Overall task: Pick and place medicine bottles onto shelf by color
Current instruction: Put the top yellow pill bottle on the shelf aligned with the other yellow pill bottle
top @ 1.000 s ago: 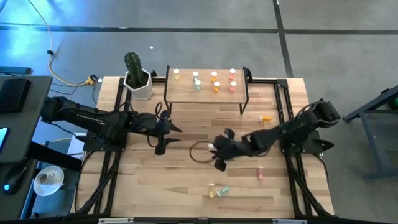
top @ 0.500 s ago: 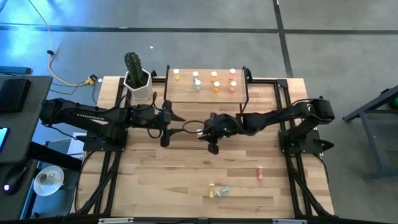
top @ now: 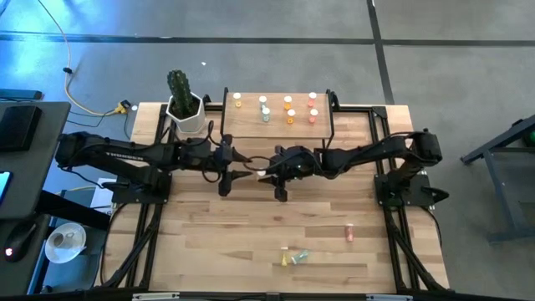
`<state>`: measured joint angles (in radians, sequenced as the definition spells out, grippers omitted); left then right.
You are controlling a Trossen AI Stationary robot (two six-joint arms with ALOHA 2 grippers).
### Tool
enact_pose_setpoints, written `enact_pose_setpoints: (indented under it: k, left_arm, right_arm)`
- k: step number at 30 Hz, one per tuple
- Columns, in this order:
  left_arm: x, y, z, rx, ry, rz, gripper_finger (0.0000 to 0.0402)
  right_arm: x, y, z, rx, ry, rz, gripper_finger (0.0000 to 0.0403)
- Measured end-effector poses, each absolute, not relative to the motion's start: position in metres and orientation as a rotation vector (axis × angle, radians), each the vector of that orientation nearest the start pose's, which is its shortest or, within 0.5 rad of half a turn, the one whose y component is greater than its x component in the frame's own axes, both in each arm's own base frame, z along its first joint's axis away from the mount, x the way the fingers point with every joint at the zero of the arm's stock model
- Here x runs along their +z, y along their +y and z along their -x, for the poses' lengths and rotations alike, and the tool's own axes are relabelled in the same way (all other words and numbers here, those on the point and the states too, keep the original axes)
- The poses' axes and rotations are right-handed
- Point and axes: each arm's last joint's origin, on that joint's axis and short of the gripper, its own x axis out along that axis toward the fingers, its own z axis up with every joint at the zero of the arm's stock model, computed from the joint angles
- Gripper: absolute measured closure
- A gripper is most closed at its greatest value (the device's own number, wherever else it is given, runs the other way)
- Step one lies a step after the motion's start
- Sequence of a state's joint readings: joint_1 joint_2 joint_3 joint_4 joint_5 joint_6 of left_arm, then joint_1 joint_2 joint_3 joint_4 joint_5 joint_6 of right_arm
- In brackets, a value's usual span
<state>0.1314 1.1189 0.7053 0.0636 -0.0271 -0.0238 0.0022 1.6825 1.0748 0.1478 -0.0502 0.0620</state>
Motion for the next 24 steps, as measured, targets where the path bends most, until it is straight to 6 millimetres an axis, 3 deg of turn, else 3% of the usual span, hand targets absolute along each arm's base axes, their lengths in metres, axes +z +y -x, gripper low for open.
enact_pose_setpoints:
  k: [24]
  left_arm:
    - [0.242, 0.036, -0.272, 0.149, 0.328, 0.070, 0.0222]
  right_arm:
    - [0.233, 0.001, -0.372, 0.034, 0.453, -0.073, 0.0332]
